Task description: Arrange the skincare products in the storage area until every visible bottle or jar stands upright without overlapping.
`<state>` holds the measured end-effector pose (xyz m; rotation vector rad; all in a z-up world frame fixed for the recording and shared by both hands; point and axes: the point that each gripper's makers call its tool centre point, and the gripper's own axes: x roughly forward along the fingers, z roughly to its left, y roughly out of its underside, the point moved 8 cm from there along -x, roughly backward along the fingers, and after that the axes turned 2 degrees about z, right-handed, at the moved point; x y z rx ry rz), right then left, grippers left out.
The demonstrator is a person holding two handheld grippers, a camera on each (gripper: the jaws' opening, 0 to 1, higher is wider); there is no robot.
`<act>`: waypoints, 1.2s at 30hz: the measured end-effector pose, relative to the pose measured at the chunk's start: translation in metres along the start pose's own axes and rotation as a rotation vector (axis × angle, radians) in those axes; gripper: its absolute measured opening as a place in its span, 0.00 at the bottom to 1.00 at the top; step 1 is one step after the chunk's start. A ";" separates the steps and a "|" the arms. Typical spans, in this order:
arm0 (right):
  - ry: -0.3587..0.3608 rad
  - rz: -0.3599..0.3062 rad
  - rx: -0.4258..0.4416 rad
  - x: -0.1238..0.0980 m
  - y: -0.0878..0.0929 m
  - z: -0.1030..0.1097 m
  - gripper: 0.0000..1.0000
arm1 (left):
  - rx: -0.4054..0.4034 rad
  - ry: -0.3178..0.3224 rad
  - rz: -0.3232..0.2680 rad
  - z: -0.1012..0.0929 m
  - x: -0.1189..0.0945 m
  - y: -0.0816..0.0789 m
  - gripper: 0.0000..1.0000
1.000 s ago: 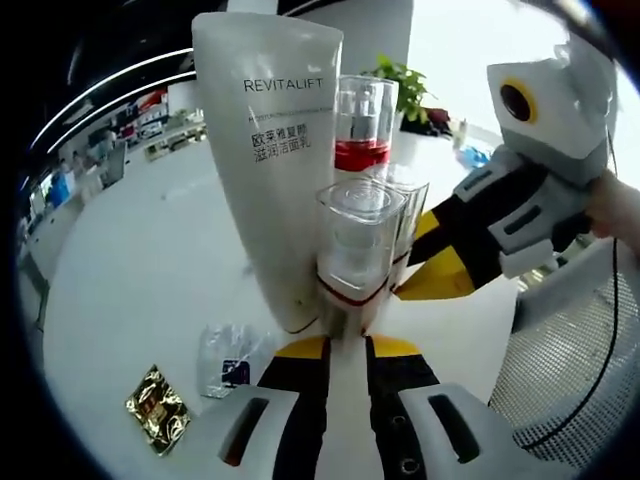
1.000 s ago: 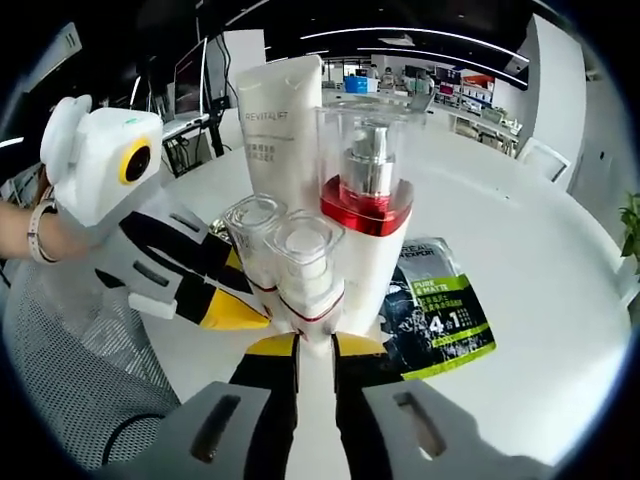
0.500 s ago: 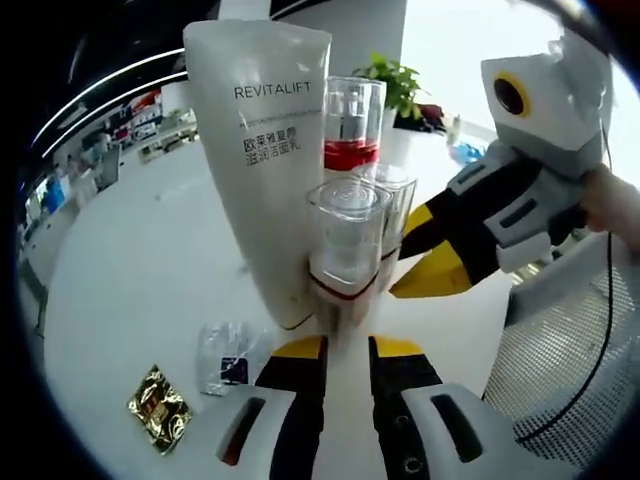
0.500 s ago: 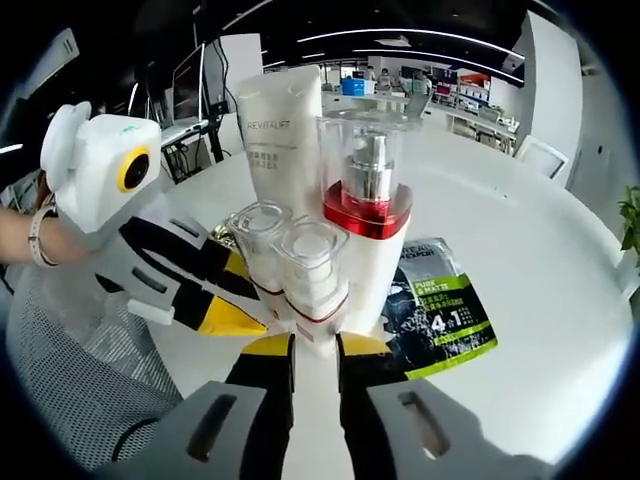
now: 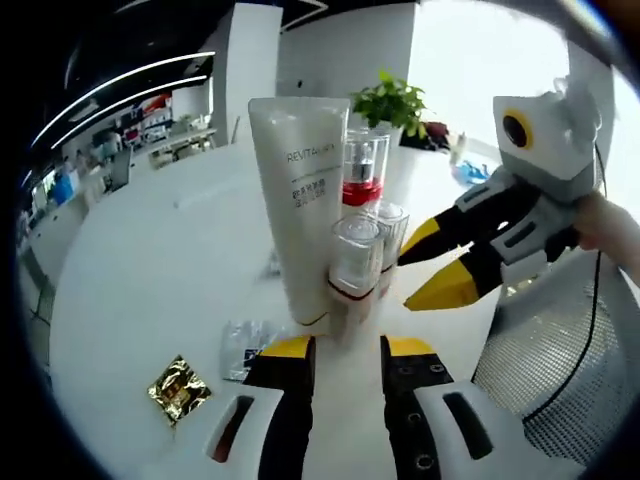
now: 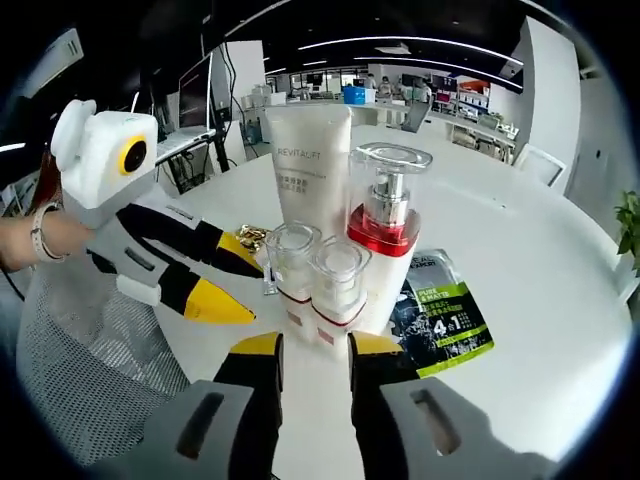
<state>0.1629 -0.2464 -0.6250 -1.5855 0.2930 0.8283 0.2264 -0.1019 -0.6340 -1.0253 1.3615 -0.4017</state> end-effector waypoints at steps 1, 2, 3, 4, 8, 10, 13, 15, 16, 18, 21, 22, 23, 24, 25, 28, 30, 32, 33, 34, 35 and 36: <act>-0.001 0.000 -0.001 -0.001 0.000 0.001 0.29 | -0.006 0.001 -0.008 0.000 -0.004 0.000 0.27; -0.002 0.000 -0.001 -0.003 -0.001 0.001 0.30 | -0.009 0.000 -0.012 0.000 -0.006 0.000 0.28; -0.003 -0.002 -0.002 -0.006 -0.002 0.003 0.31 | -0.013 -0.006 -0.020 0.001 -0.010 -0.001 0.29; -0.003 -0.005 -0.003 -0.007 -0.003 0.003 0.33 | -0.016 -0.010 -0.028 0.001 -0.013 -0.002 0.30; 0.003 -0.018 -0.010 -0.016 -0.009 0.006 0.41 | -0.031 -0.022 -0.057 0.003 -0.027 -0.006 0.35; 0.006 -0.026 -0.014 -0.021 -0.013 0.008 0.45 | -0.040 -0.031 -0.074 0.006 -0.035 -0.009 0.38; 0.010 -0.033 -0.024 -0.027 -0.017 0.010 0.51 | -0.051 -0.040 -0.098 0.009 -0.046 -0.012 0.44; 0.019 -0.033 -0.029 -0.031 -0.019 0.012 0.56 | -0.059 -0.049 -0.119 0.011 -0.054 -0.014 0.46; 0.024 -0.031 -0.032 -0.033 -0.019 0.012 0.58 | -0.061 -0.053 -0.126 0.012 -0.059 -0.014 0.47; 0.036 -0.034 -0.031 -0.038 -0.020 0.013 0.64 | -0.078 -0.046 -0.145 0.012 -0.066 -0.016 0.53; 0.041 -0.042 -0.029 -0.045 -0.020 0.015 0.69 | -0.079 -0.031 -0.154 0.011 -0.076 -0.020 0.60; 0.040 -0.044 -0.024 -0.048 -0.020 0.015 0.70 | -0.069 -0.033 -0.155 0.010 -0.079 -0.020 0.61; 0.041 -0.045 -0.021 -0.050 -0.020 0.016 0.71 | -0.055 -0.038 -0.152 0.011 -0.082 -0.020 0.61; 0.044 -0.050 -0.018 -0.052 -0.020 0.016 0.73 | -0.050 -0.041 -0.152 0.011 -0.084 -0.020 0.62; 0.047 -0.054 -0.014 -0.054 -0.020 0.016 0.75 | -0.045 -0.044 -0.153 0.012 -0.086 -0.019 0.63; 0.050 -0.053 -0.006 -0.057 -0.021 0.018 0.81 | -0.031 -0.035 -0.151 0.013 -0.091 -0.018 0.68; 0.058 -0.061 -0.013 -0.060 -0.022 0.018 0.84 | -0.030 -0.037 -0.154 0.014 -0.093 -0.018 0.73; 0.061 -0.066 -0.010 -0.061 -0.023 0.019 0.89 | -0.028 -0.038 -0.161 0.015 -0.096 -0.018 0.78; 0.060 -0.071 -0.013 -0.062 -0.024 0.019 0.91 | -0.029 -0.039 -0.163 0.015 -0.097 -0.018 0.81; 0.060 -0.075 -0.016 -0.063 -0.025 0.020 0.91 | -0.029 -0.040 -0.166 0.015 -0.099 -0.019 0.82; 0.060 -0.077 -0.018 -0.064 -0.026 0.021 0.92 | -0.027 -0.040 -0.171 0.015 -0.100 -0.019 0.83; 0.058 -0.081 -0.022 -0.065 -0.026 0.022 0.93 | -0.023 -0.041 -0.173 0.014 -0.103 -0.019 0.85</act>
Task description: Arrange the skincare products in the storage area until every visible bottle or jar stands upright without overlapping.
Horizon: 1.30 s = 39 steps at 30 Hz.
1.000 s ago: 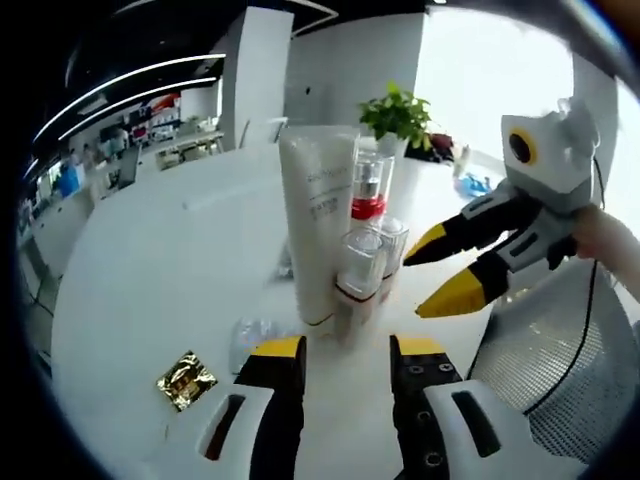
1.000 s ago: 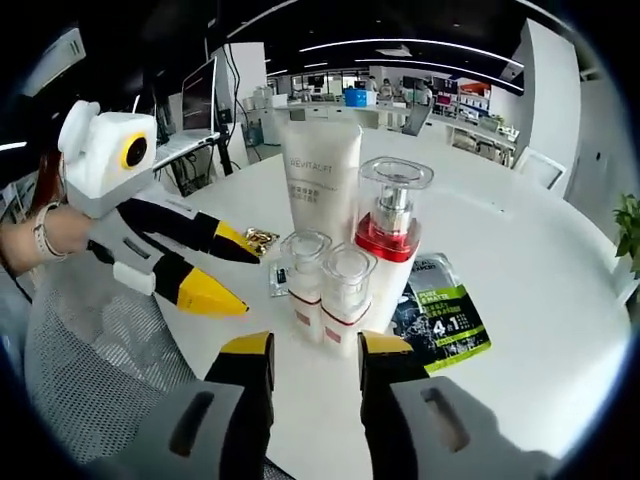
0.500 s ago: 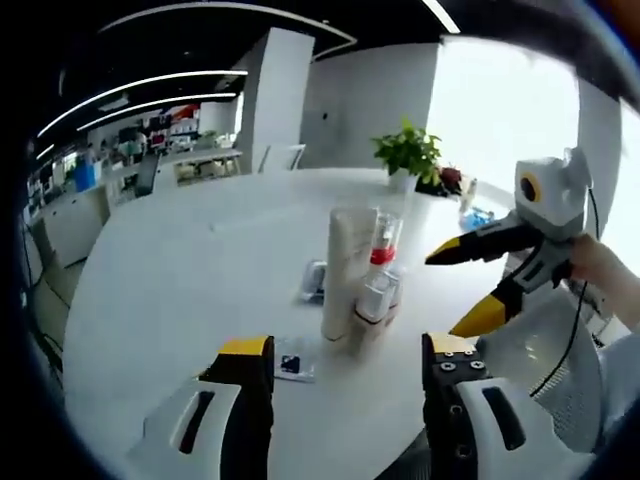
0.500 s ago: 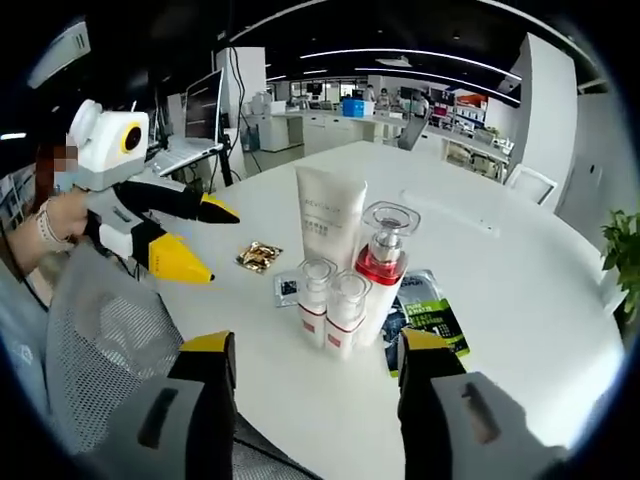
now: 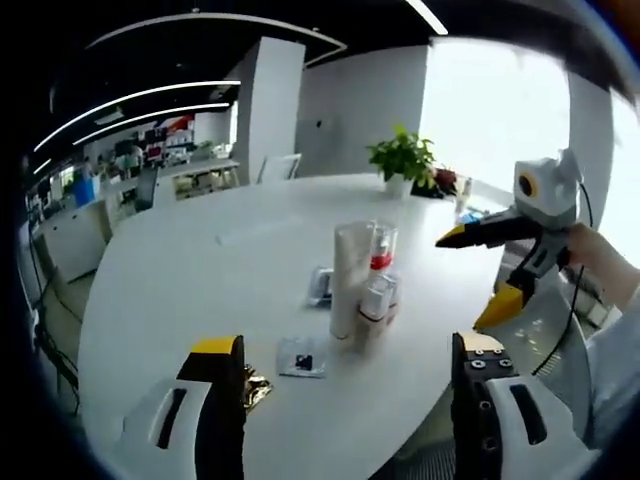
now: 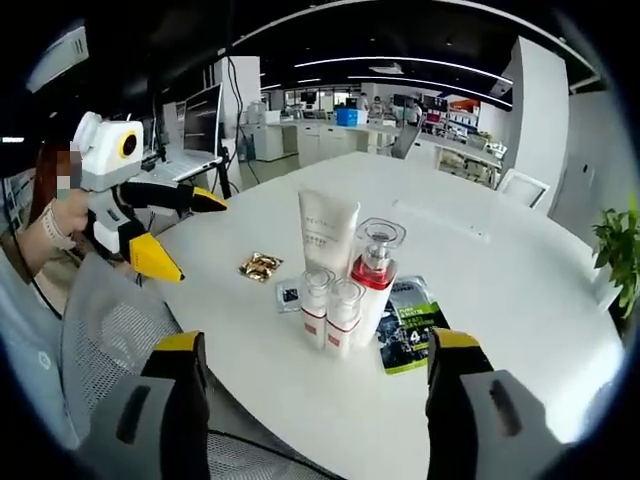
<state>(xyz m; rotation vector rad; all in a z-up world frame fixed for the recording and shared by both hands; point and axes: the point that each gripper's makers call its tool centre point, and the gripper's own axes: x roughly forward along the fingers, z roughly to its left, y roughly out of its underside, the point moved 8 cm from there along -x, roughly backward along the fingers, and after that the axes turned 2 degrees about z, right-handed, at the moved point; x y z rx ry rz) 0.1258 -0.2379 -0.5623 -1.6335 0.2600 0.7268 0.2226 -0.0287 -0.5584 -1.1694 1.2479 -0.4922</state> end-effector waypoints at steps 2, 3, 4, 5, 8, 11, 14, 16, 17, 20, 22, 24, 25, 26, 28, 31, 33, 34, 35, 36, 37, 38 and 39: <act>-0.008 -0.003 -0.002 0.000 -0.001 0.001 0.94 | 0.000 -0.007 -0.001 0.001 -0.003 0.001 0.87; -0.011 -0.001 -0.004 0.000 -0.001 0.002 0.94 | 0.001 -0.008 0.001 0.001 -0.003 0.001 0.89; -0.012 0.001 -0.007 0.000 -0.001 0.002 0.95 | 0.002 -0.006 0.005 0.001 -0.004 0.002 0.90; -0.011 0.002 -0.008 0.000 -0.001 0.002 0.96 | 0.001 -0.006 0.007 0.001 -0.005 0.003 0.91; -0.009 0.000 -0.007 0.000 -0.002 0.002 0.99 | 0.000 -0.005 0.018 -0.001 -0.005 0.007 0.93; -0.008 0.007 -0.009 0.000 -0.002 0.002 0.99 | 0.005 -0.007 0.017 -0.002 -0.005 0.009 0.96; -0.015 0.013 -0.011 0.000 -0.002 0.003 1.00 | -0.004 -0.005 0.005 -0.003 -0.006 0.009 0.97; -0.017 0.018 -0.015 0.000 -0.002 0.004 1.00 | 0.000 -0.004 0.002 -0.004 -0.007 0.009 0.97; -0.017 0.019 -0.016 0.000 -0.002 0.004 1.00 | 0.003 -0.003 0.003 -0.004 -0.007 0.009 0.97; -0.017 0.024 -0.013 0.000 0.000 0.005 1.00 | 0.002 -0.005 0.003 -0.004 -0.008 0.009 0.97; -0.018 0.027 -0.009 0.000 0.001 0.005 1.00 | 0.001 -0.008 0.000 -0.004 -0.008 0.010 0.97; -0.016 0.033 -0.009 0.000 0.003 0.005 1.00 | 0.000 -0.009 -0.002 -0.004 -0.009 0.010 0.97; -0.016 0.035 -0.010 0.000 0.003 0.006 1.00 | 0.002 -0.009 -0.001 -0.004 -0.009 0.010 0.97; -0.018 0.037 -0.008 0.000 0.004 0.006 1.00 | 0.006 -0.007 0.005 -0.004 -0.009 0.011 0.97; -0.024 0.042 -0.004 0.000 0.005 0.007 1.00 | 0.009 -0.009 0.010 -0.004 -0.009 0.012 0.97; -0.026 0.044 -0.005 0.000 0.005 0.006 1.00 | 0.002 -0.011 0.002 -0.004 -0.009 0.012 0.97; -0.022 0.047 -0.007 0.000 0.005 0.005 1.00 | -0.001 -0.014 -0.003 -0.003 -0.009 0.011 0.97; -0.022 0.047 -0.007 0.001 0.005 0.005 1.00 | 0.000 -0.014 -0.003 -0.003 -0.010 0.011 0.97; -0.024 0.046 -0.004 0.001 0.005 0.005 1.00 | 0.000 -0.014 -0.003 -0.003 -0.010 0.011 0.97; -0.024 0.046 -0.004 0.001 0.005 0.005 1.00 | 0.001 -0.014 -0.004 -0.003 -0.010 0.011 0.97; -0.024 0.047 -0.007 0.001 0.004 0.006 1.00 | 0.000 -0.014 -0.004 -0.003 -0.010 0.011 0.97; -0.025 0.049 -0.011 0.002 0.004 0.005 1.00 | -0.001 -0.014 -0.003 -0.003 -0.010 0.012 0.97; -0.025 0.053 -0.016 0.002 0.004 0.006 1.00 | -0.001 -0.014 -0.002 -0.003 -0.010 0.012 0.97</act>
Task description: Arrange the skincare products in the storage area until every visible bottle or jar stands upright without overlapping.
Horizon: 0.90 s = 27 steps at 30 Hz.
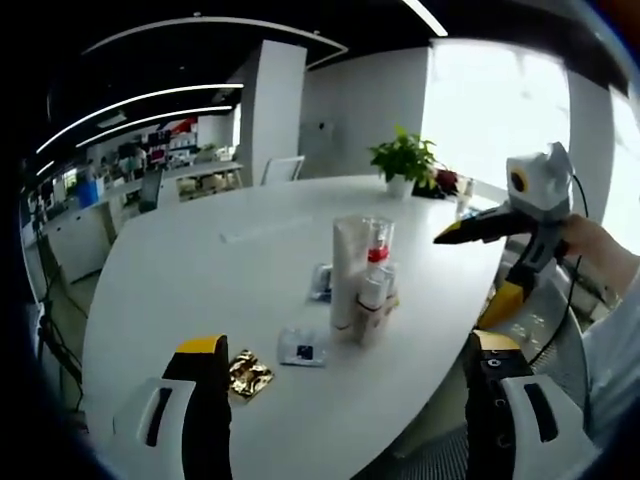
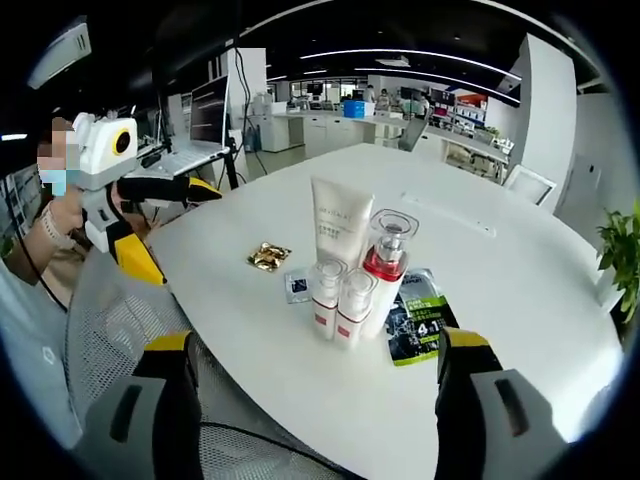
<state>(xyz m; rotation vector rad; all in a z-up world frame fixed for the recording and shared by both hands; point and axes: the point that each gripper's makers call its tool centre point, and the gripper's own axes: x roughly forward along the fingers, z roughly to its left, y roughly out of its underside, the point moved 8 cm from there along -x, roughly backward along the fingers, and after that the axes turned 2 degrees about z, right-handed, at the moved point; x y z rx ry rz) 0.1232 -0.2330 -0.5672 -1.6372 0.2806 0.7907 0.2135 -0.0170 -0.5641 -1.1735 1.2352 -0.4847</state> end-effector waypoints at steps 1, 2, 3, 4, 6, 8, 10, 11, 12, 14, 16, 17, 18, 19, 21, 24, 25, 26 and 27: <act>0.000 0.001 -0.001 0.000 0.000 0.000 1.00 | 0.000 0.001 0.000 0.000 0.000 0.000 0.97; -0.003 0.001 0.000 0.000 0.000 0.000 1.00 | -0.003 0.002 0.001 0.000 0.000 0.001 0.97; -0.004 0.000 0.001 0.001 0.000 0.001 1.00 | -0.004 0.004 0.001 0.000 0.000 0.001 0.97; -0.004 0.003 0.003 0.001 0.001 0.000 1.00 | -0.004 0.006 0.000 0.000 0.000 0.001 0.97; -0.002 0.007 0.003 0.001 0.001 0.000 1.00 | -0.006 0.005 0.000 0.000 0.000 0.002 0.97; -0.003 0.006 0.007 0.002 0.001 -0.002 1.00 | -0.009 0.004 -0.001 0.000 0.000 0.002 0.97; -0.002 0.007 0.011 0.002 0.002 -0.003 1.00 | -0.013 0.005 0.000 0.000 0.000 0.002 0.97; 0.000 0.010 0.012 0.003 0.002 -0.005 1.00 | -0.014 0.005 -0.001 0.000 0.000 0.002 0.97; 0.002 0.011 0.012 0.003 0.002 -0.007 1.00 | -0.014 0.006 -0.001 0.000 0.000 0.002 0.97; 0.003 0.011 0.015 0.003 0.003 -0.010 1.00 | -0.017 0.006 0.000 0.000 0.000 0.002 0.97; 0.006 0.001 0.045 0.003 0.004 -0.015 1.00 | -0.021 0.007 -0.004 0.001 0.000 0.002 0.97; 0.008 0.001 0.054 0.003 0.005 -0.019 1.00 | -0.025 0.009 -0.004 0.000 0.000 0.002 0.97; 0.014 -0.001 0.060 0.003 0.006 -0.022 1.00 | -0.024 0.011 -0.003 0.000 0.000 0.002 0.97; 0.023 -0.001 0.064 0.003 0.007 -0.024 1.00 | -0.023 0.012 -0.001 0.000 0.000 0.002 0.97; 0.034 0.012 0.064 0.004 0.010 -0.030 1.00 | -0.024 0.016 0.002 0.000 0.001 0.002 0.97; 0.061 0.030 0.072 0.004 0.015 -0.041 0.99 | -0.024 0.018 0.004 0.000 0.001 0.002 0.97; 0.068 0.035 0.080 0.004 0.017 -0.044 0.99 | -0.024 0.019 0.005 0.001 0.001 0.002 0.97; 0.076 0.039 0.086 0.003 0.019 -0.049 0.99 | -0.025 0.019 0.006 0.001 0.002 0.001 0.97; 0.083 0.040 0.091 0.003 0.021 -0.052 0.99 | -0.026 0.019 0.007 0.001 0.002 0.001 0.97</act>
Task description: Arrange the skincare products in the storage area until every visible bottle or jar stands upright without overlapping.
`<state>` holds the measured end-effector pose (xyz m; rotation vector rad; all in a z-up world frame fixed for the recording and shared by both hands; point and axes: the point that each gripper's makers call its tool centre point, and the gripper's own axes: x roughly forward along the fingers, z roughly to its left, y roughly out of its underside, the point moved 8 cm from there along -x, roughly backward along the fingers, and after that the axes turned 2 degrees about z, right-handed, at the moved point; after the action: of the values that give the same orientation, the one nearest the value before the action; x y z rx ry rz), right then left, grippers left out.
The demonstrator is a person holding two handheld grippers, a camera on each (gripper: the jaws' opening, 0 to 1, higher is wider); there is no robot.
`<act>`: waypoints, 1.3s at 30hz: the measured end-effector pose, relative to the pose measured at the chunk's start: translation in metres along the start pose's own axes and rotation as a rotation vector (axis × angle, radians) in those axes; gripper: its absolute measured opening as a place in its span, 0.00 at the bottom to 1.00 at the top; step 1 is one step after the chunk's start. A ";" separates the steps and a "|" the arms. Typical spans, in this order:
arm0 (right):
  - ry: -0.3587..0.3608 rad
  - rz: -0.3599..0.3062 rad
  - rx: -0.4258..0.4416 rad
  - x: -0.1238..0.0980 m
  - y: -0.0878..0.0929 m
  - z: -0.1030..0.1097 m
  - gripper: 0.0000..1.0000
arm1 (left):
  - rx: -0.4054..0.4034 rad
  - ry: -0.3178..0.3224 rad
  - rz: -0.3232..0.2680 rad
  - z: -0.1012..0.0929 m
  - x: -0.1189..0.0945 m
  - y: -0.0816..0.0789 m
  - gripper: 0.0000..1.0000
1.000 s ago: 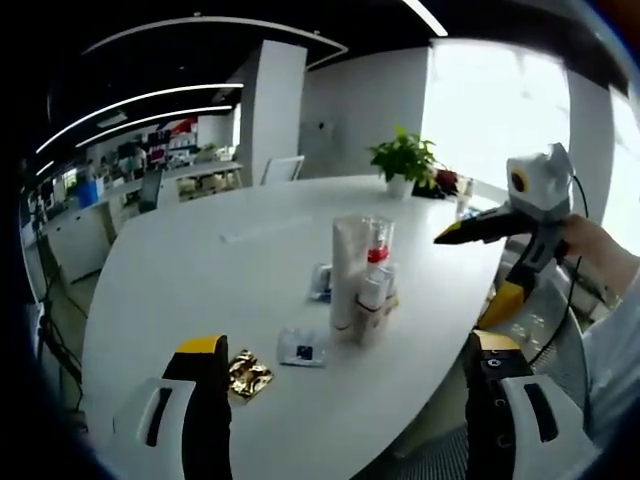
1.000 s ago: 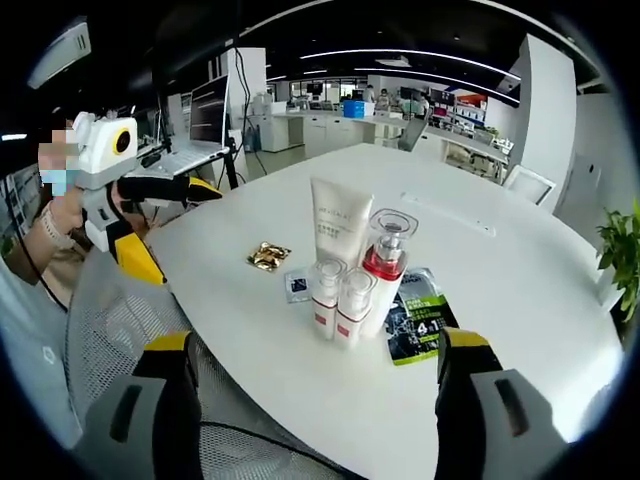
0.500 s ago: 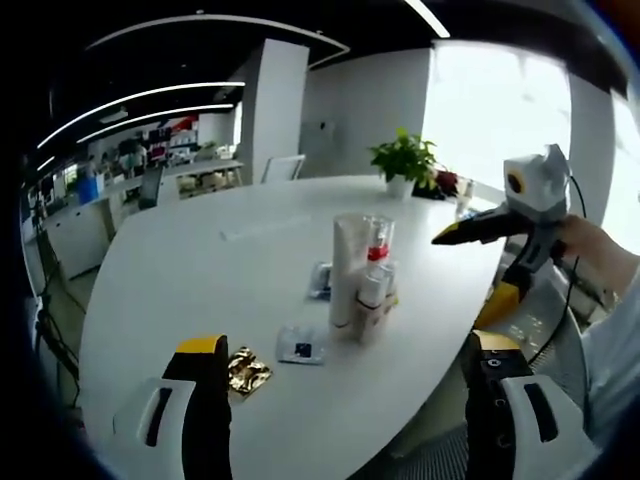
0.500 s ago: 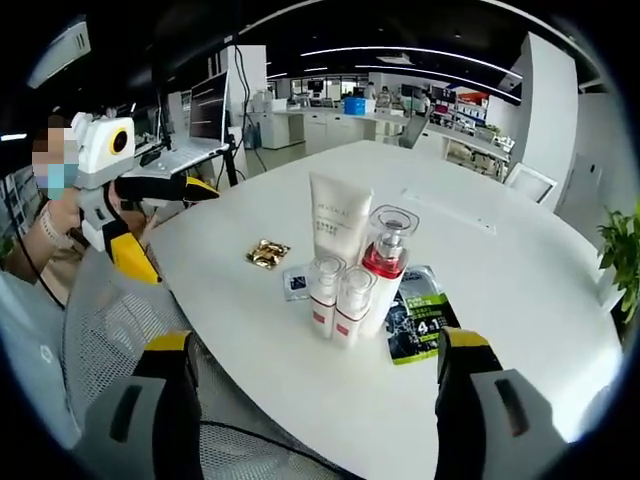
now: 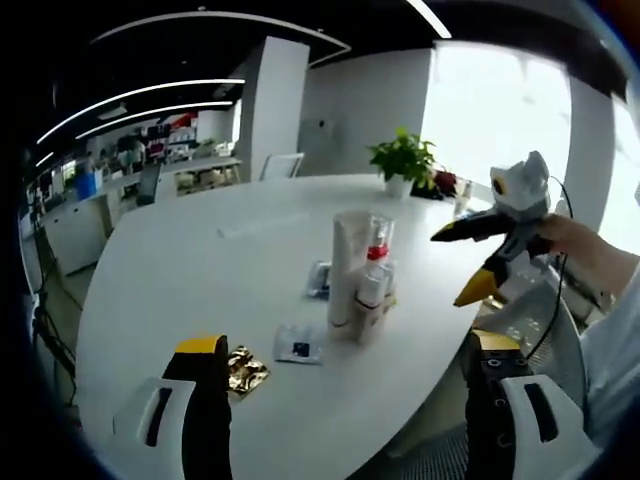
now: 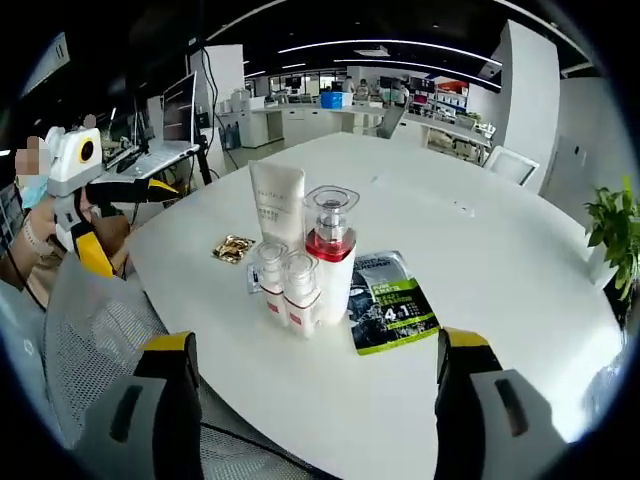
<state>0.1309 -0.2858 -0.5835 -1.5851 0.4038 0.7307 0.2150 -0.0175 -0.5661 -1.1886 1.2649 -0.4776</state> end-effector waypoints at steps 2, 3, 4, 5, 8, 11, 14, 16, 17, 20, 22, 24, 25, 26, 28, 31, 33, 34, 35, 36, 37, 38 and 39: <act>0.015 0.009 0.018 0.001 0.004 -0.008 0.98 | -0.002 0.002 0.002 0.000 0.001 0.000 0.97; 0.019 0.017 0.023 0.002 0.006 -0.011 0.98 | -0.003 0.004 0.003 0.000 0.001 0.000 0.97; 0.030 0.020 0.028 0.002 0.008 -0.016 0.98 | -0.005 0.005 0.004 0.001 0.001 0.000 0.97; 0.038 0.025 0.033 0.003 0.010 -0.019 0.98 | -0.007 0.006 0.005 0.001 0.002 0.000 0.97; 0.066 0.053 0.031 0.004 0.016 -0.027 0.98 | -0.013 0.009 0.009 0.001 0.003 0.000 0.97; 0.069 0.062 0.052 0.005 0.021 -0.034 0.97 | -0.010 0.009 0.016 0.001 0.003 0.000 0.97; 0.080 0.071 0.075 0.008 0.027 -0.042 0.97 | -0.014 0.008 0.014 0.002 0.004 0.000 0.97; 0.091 0.079 0.088 0.011 0.031 -0.048 0.97 | -0.016 0.008 0.012 0.002 0.003 0.000 0.97; 0.097 0.081 0.105 0.013 0.034 -0.052 0.97 | -0.016 0.008 0.011 0.003 0.003 0.000 0.97; 0.108 0.074 0.156 0.019 0.041 -0.064 0.96 | -0.021 0.009 0.011 0.002 0.003 0.000 0.97; 0.121 0.085 0.174 0.022 0.045 -0.070 0.96 | -0.022 0.008 0.019 0.003 0.003 0.001 0.97; 0.136 0.094 0.184 0.025 0.049 -0.075 0.96 | -0.020 0.003 0.020 0.003 0.003 0.001 0.96; 0.136 0.099 0.194 0.027 0.052 -0.078 0.97 | -0.021 -0.004 0.013 0.004 0.003 0.001 0.96; 0.134 0.098 0.206 0.028 0.054 -0.080 0.96 | -0.026 -0.006 0.008 0.005 0.002 0.000 0.96; 0.134 0.089 0.245 0.032 0.058 -0.085 0.96 | -0.041 -0.009 0.004 0.007 0.002 0.000 0.95; 0.138 0.085 0.274 0.036 0.061 -0.091 0.95 | -0.043 -0.018 0.014 0.010 0.002 0.001 0.95; 0.141 0.088 0.278 0.038 0.062 -0.094 0.95 | -0.042 -0.021 0.017 0.011 0.002 0.002 0.95; 0.150 0.095 0.283 0.040 0.062 -0.096 0.95 | -0.046 -0.022 0.021 0.012 0.003 0.003 0.95; 0.150 0.092 0.284 0.041 0.062 -0.097 0.95 | -0.050 -0.022 0.025 0.012 0.004 0.003 0.95; 0.145 0.092 0.289 0.042 0.062 -0.098 0.94 | -0.051 -0.021 0.028 0.012 0.004 0.004 0.95; 0.145 0.091 0.296 0.043 0.062 -0.098 0.94 | -0.052 -0.018 0.033 0.012 0.005 0.004 0.95; 0.146 0.087 0.297 0.045 0.061 -0.099 0.94 | -0.052 -0.016 0.035 0.012 0.006 0.005 0.95; 0.145 0.084 0.296 0.046 0.061 -0.099 0.93 | -0.049 -0.016 0.040 0.012 0.007 0.005 0.95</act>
<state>0.1475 -0.3847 -0.6586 -1.3506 0.6578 0.5905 0.2264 -0.0162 -0.5750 -1.2042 1.2906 -0.4091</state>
